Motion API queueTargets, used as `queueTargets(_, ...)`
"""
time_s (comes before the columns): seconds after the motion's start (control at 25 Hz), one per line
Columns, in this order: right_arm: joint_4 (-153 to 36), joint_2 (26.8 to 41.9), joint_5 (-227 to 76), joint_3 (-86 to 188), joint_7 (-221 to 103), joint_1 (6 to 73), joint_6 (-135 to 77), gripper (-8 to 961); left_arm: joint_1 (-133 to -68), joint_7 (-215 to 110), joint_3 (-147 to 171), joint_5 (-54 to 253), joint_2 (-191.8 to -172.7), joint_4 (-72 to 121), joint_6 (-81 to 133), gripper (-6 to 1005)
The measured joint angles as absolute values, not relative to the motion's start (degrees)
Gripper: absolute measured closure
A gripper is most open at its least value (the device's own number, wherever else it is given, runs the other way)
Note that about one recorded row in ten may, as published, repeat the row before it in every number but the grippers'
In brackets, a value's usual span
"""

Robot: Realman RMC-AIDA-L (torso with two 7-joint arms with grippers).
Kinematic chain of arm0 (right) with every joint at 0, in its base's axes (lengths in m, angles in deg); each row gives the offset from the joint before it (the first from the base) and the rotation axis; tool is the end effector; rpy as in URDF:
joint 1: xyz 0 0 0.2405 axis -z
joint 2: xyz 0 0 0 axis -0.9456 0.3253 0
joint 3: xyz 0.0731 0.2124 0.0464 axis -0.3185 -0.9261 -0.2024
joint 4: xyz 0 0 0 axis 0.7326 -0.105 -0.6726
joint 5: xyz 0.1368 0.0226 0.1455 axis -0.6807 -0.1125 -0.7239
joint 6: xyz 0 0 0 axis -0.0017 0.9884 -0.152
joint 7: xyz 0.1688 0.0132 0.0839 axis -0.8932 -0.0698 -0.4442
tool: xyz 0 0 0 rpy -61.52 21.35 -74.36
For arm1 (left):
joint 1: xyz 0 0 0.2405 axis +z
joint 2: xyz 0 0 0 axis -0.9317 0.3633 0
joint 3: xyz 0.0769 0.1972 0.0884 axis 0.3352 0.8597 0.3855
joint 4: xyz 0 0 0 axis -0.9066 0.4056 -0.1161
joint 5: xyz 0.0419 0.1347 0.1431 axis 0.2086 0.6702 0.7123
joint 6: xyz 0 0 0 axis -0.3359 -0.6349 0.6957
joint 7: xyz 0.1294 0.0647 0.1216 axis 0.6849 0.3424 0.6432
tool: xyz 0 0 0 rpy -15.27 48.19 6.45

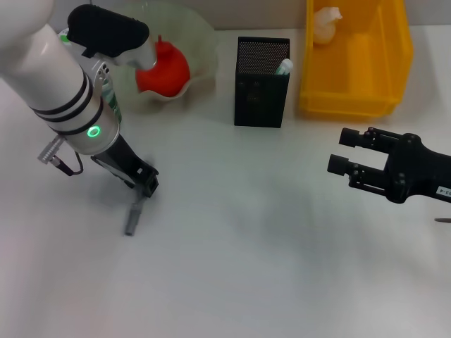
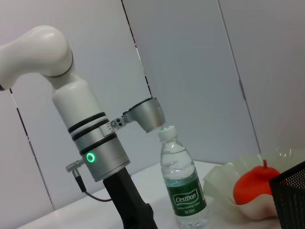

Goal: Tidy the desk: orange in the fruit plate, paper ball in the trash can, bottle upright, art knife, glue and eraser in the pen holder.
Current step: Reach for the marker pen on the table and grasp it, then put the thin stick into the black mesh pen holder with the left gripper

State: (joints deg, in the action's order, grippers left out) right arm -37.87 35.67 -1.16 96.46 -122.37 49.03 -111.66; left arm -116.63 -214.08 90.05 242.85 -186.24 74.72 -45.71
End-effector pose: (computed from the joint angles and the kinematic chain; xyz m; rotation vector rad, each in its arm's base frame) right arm 0.2392 0.2920 -0.0164 -2.5710 0.6309 0.9898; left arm -0.2084 0.3651 -0.0646 -2.3722 -1.1964 0.6910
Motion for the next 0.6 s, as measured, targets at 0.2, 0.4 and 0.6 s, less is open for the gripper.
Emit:
queueTargets(0.2,-37.88,35.67,-1.15,96.46,-122.49,49.05,-111.71,313,-116.96,-213.98,91.3,242.84,-186.25,74.57,-45.38,666)
queueTargets(0.4,-37.88,35.67,-1.15,96.46,-122.63,49.05,-111.71,313,-117.05,-213.85,91.72,242.85,-186.24,74.53,-45.28,692)
queueTargets(0.6,-37.88,35.66,-1.15,96.46,-122.66,49.05,-111.73,313,-117.24,-213.23,92.93,242.83,-186.24,74.49,-45.21,796)
